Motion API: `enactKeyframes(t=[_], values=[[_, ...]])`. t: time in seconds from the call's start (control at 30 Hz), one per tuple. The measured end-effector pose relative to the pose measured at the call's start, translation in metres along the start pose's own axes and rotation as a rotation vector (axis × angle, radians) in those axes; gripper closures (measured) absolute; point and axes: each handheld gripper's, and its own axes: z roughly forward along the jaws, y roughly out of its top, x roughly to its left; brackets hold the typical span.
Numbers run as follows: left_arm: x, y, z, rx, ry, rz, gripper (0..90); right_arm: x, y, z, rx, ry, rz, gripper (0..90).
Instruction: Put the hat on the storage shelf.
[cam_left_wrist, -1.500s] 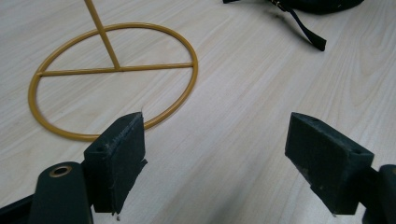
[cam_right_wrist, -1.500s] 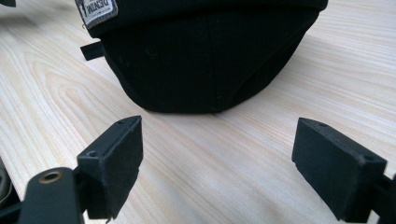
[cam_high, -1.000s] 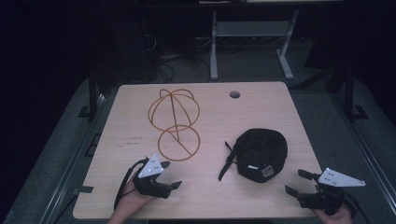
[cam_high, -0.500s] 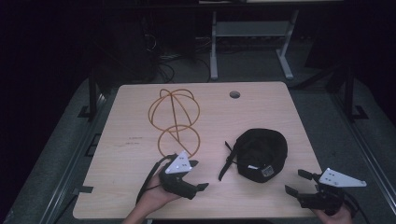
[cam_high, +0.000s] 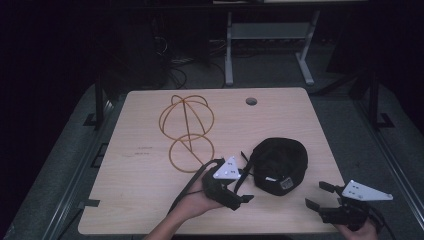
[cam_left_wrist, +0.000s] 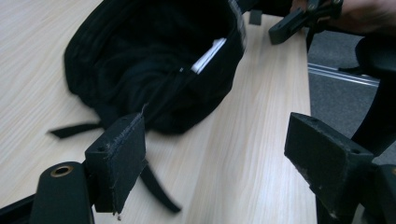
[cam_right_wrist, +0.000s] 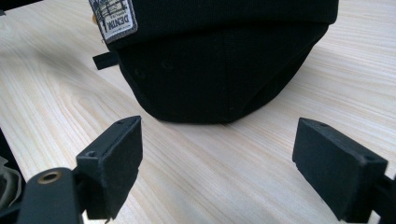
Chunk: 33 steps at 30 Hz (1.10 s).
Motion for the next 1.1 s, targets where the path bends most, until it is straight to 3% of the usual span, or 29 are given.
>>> enactKeyframes(t=[0.37,0.77,0.9,1.0,1.1], values=[[-0.003,0.036,0.038,0.043,-0.043,0.043,23.2,-0.001,0.000,-0.002,-0.006,-0.001,0.003,15.6],[0.003,0.057,0.072,0.131,-0.065,0.045,28.8,-0.002,0.000,0.000,-0.004,0.003,0.000,15.6],[0.001,0.061,0.082,0.173,-0.064,0.067,32.2,-0.002,0.000,-0.001,-0.009,0.002,0.004,15.6],[0.000,0.062,0.087,0.187,-0.057,0.085,46.0,-0.003,0.001,0.001,-0.006,-0.001,0.005,15.0],[0.005,0.063,0.086,0.191,-0.086,0.063,62.2,-0.003,0.002,0.001,-0.010,-0.008,0.004,14.9]])
